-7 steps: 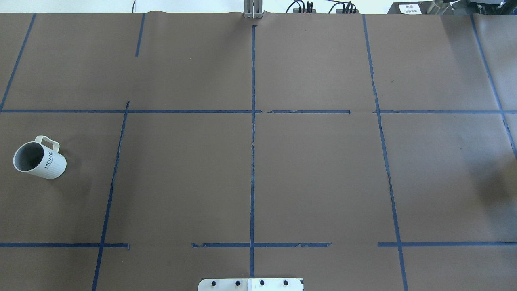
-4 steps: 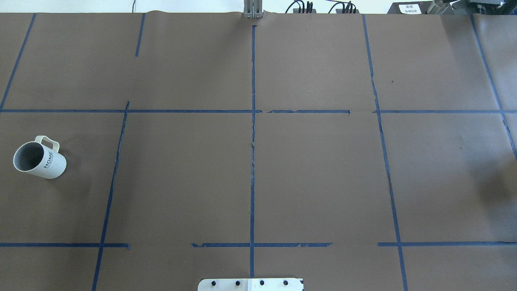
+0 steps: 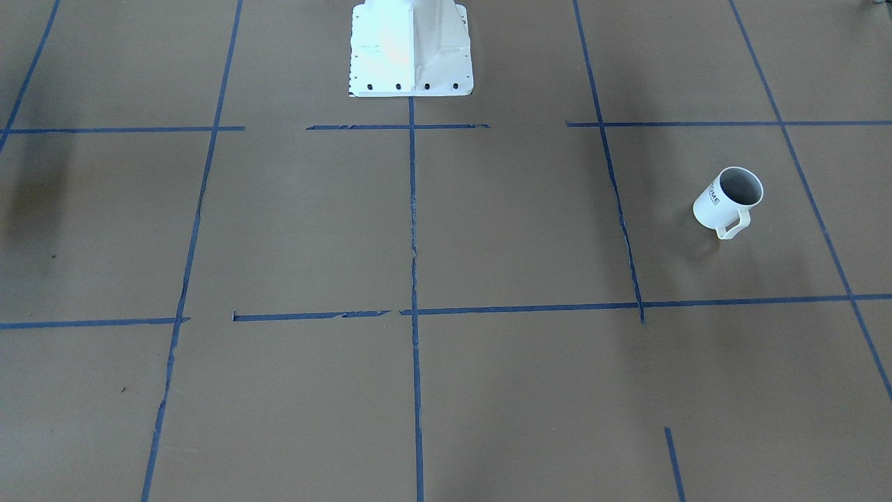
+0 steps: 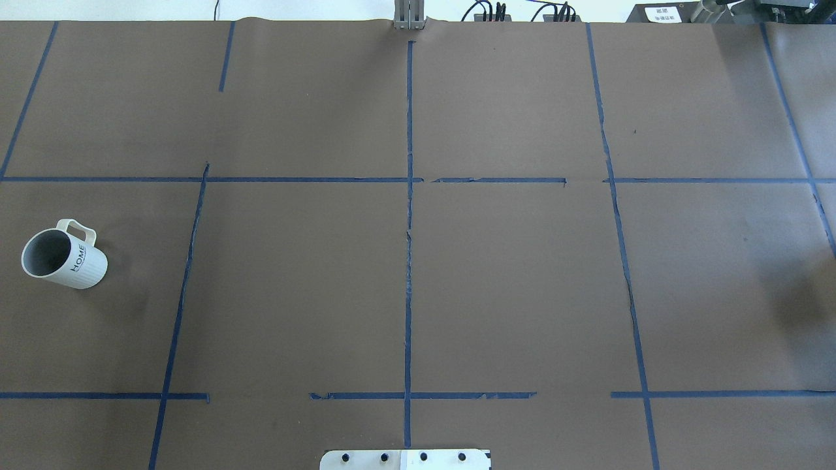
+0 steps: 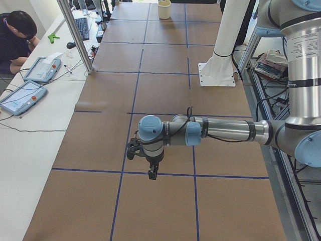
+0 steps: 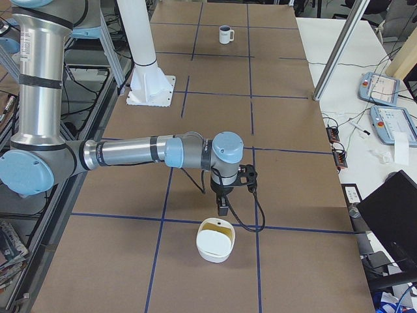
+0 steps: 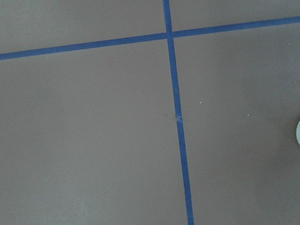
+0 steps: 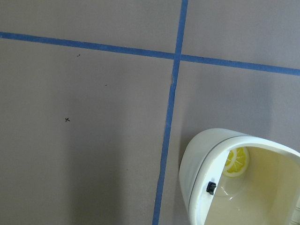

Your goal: Left arm hands cup to right arm to dump lemon

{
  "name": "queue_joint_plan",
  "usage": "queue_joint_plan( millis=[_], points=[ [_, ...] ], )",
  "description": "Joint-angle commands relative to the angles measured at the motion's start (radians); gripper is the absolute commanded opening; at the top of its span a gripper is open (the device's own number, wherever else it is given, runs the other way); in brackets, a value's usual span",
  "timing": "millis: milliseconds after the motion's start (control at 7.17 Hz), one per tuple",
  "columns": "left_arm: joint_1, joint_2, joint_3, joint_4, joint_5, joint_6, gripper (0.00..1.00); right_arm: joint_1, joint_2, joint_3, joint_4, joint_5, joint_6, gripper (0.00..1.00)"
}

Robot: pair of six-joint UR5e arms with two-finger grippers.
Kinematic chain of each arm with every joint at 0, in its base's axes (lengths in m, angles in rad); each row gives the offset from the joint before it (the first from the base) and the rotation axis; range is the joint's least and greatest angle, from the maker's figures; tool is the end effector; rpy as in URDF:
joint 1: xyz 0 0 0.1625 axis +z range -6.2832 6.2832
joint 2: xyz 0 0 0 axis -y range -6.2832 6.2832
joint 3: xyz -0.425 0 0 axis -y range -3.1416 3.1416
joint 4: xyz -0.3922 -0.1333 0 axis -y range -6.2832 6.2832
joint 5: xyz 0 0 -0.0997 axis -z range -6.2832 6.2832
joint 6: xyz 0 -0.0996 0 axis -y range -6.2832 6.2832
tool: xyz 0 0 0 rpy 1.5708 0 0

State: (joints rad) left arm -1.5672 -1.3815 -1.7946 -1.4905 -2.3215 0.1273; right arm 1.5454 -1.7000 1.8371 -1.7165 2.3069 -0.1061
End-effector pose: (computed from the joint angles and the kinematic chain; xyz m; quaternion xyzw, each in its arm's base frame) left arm -0.0639 -0.4085 0.6437 0.0014 0.3671 0.0525 0.9287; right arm 0.0554 -0.4344 0.6050 0.0105 -0.3597 -0.0598 0.9311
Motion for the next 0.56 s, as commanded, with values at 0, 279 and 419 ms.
queue_joint_plan(
  millis=[0,279,419],
  points=[
    [0.001,0.024,-0.012,-0.005,0.005,0.002,1.0,-0.001,-0.009,0.001,0.0,0.0,0.0,1.0],
    [0.003,0.021,-0.009,-0.005,0.005,0.005,1.0,0.001,-0.013,0.001,0.0,0.002,0.0,1.0],
    [0.003,0.021,-0.012,-0.004,0.004,0.005,1.0,0.001,-0.013,0.001,0.0,0.002,-0.003,1.0]
  ],
)
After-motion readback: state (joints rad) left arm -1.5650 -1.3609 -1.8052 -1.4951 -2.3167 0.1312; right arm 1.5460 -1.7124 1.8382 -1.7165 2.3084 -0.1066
